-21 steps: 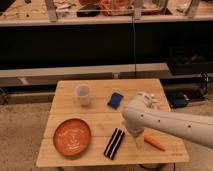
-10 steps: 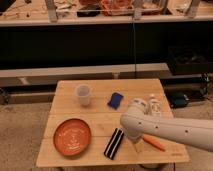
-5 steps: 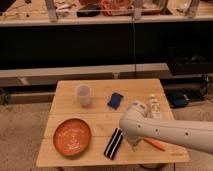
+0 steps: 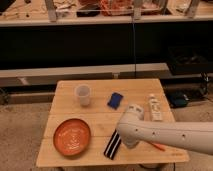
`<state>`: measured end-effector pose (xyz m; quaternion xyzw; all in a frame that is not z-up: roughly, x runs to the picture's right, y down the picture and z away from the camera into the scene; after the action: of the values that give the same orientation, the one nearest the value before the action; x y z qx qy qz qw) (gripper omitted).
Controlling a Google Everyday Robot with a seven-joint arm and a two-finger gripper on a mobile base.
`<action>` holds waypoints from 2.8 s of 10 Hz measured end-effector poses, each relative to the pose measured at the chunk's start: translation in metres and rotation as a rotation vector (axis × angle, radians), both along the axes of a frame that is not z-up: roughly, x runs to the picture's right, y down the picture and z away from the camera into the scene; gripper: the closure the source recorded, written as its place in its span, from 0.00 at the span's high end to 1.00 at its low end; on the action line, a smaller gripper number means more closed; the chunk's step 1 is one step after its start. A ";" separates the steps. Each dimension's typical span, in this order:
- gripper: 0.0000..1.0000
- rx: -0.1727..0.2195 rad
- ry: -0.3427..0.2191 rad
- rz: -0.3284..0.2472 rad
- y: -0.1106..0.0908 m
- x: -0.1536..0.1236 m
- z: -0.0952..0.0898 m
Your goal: Push the eraser across the table
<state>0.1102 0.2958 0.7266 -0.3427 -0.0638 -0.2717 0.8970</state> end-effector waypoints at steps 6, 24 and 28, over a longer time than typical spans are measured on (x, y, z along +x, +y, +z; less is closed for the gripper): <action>0.05 -0.005 -0.029 -0.017 0.002 -0.016 0.022; 0.05 -0.013 -0.053 -0.045 -0.011 -0.043 0.046; 0.05 -0.017 -0.061 -0.055 -0.016 -0.050 0.051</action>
<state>0.0599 0.2802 0.7773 -0.3435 -0.0838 -0.3062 0.8839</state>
